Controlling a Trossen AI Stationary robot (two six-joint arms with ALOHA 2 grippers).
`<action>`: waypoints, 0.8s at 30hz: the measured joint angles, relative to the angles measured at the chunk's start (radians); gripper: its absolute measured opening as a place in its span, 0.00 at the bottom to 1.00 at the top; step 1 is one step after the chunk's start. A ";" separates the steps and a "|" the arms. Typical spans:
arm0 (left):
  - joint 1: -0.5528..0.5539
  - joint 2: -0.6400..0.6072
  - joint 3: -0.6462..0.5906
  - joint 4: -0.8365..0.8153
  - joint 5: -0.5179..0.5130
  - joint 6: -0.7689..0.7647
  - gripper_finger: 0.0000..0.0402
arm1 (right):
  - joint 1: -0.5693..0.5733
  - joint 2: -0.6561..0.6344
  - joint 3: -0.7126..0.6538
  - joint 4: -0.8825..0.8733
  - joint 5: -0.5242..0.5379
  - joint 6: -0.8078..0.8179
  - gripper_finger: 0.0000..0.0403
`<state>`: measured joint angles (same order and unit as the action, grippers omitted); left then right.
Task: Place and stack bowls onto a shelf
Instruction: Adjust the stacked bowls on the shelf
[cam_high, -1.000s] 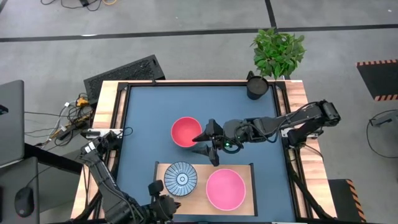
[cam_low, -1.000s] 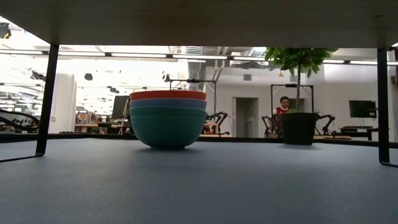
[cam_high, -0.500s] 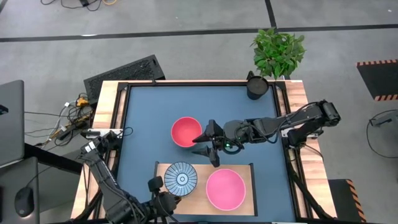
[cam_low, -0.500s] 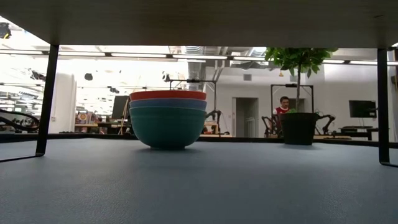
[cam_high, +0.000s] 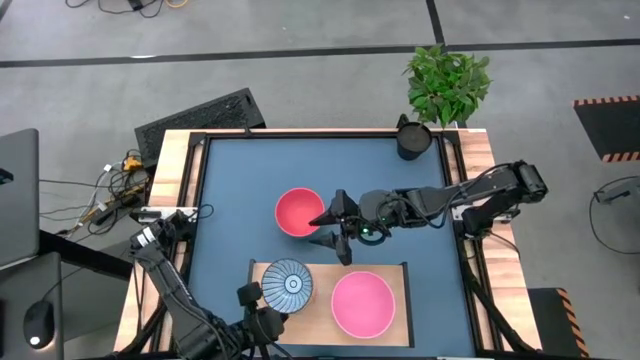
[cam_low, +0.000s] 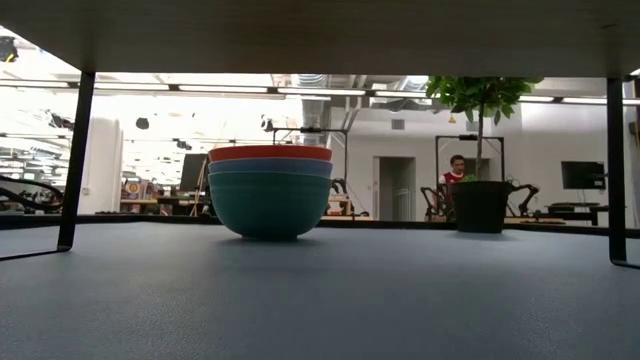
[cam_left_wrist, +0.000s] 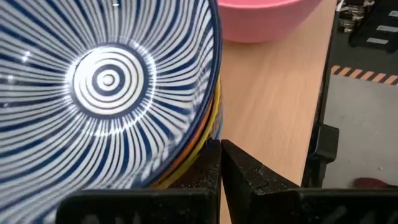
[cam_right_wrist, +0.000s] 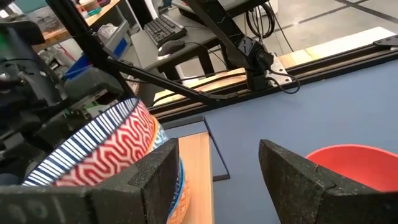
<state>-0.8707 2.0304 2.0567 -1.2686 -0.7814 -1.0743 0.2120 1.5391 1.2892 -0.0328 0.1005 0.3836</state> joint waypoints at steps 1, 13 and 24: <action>0.002 0.000 0.000 0.000 0.001 0.000 0.00 | 0.000 0.000 0.000 -0.003 0.000 0.000 0.62; 0.018 0.000 0.000 0.003 0.001 0.004 0.00 | 0.002 0.049 -0.002 -0.013 -0.085 0.000 0.62; 0.031 0.000 0.000 0.004 0.016 -0.006 0.00 | 0.011 0.054 0.000 -0.011 -0.156 -0.020 0.62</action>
<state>-0.8400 2.0304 2.0567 -1.2648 -0.7650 -1.0802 0.2235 1.5929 1.2892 -0.0438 -0.0552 0.3641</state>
